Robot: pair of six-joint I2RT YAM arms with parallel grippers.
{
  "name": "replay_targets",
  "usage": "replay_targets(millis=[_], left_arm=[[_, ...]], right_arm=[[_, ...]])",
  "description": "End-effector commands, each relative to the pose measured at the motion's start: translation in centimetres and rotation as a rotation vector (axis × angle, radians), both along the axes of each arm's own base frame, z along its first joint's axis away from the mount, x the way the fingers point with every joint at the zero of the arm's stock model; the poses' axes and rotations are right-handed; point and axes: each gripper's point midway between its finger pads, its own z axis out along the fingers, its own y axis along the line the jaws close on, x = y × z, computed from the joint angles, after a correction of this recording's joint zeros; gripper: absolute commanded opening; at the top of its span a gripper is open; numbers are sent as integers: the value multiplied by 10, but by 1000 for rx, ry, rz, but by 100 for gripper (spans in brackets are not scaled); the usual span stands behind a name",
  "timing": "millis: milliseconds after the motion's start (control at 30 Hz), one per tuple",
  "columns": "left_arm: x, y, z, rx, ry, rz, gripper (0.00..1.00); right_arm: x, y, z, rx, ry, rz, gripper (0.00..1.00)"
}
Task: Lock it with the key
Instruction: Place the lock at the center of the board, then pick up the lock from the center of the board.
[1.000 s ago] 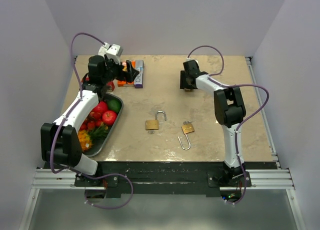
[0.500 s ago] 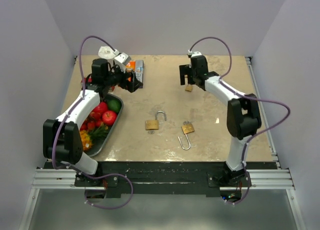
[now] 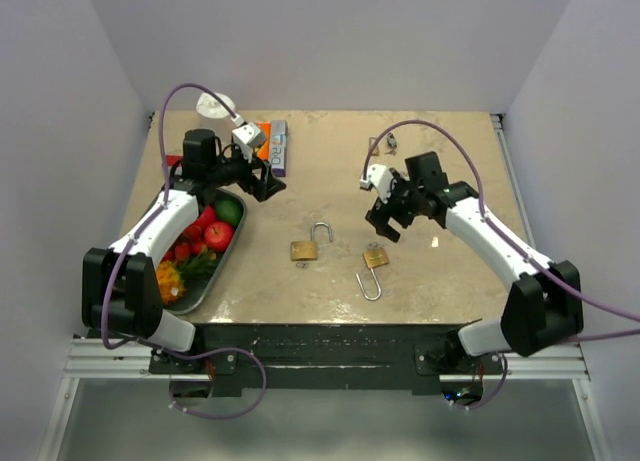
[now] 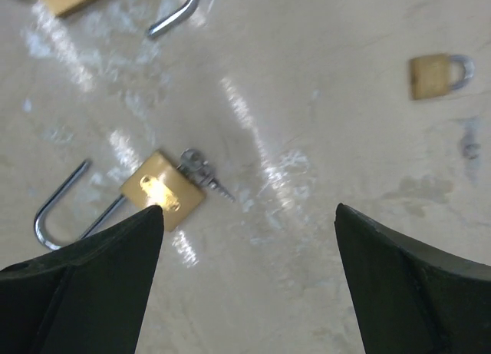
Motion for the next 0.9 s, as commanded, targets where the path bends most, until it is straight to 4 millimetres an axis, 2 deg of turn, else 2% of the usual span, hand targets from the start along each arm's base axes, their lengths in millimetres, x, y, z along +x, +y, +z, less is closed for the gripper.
replay_targets(millis=[0, 67, 133, 167, 233, 300, 367, 400, 500, 600, 867], left_arm=[[-5, -4, 21, -30, -47, -15, 99], [-3, 2, 19, -13, -50, 26, 99], [-4, 7, 22, -3, -65, 57, 99], [-5, 10, 15, 6, -53, 80, 99], [-3, 13, 21, -5, -81, 104, 99], [-4, 16, 23, -9, -88, 130, 99], [-3, 19, 24, -6, -100, 152, 99], [-4, 20, 27, -7, -107, 160, 99], [-5, 24, 26, 1, -106, 183, 99], [-8, 26, 25, -4, -96, 204, 99], [-11, 30, 27, -14, -98, 237, 99]], right_arm=[[-28, 0, -33, -96, 244, 52, 91], [-31, -4, -44, -101, 338, -75, 90], [-26, -1, -41, -62, 371, -225, 90], [-26, 2, -43, -51, 387, -270, 93], [-30, 12, -44, -17, 467, -390, 99], [-33, 15, -52, -16, 526, -517, 99], [-31, 9, -56, -54, 462, -617, 99], [-36, 6, -60, -58, 451, -676, 99], [-41, 7, -70, -97, 407, -770, 99], [-37, -1, -81, -152, 368, -832, 99], [-38, 3, -101, -164, 404, -863, 98]])
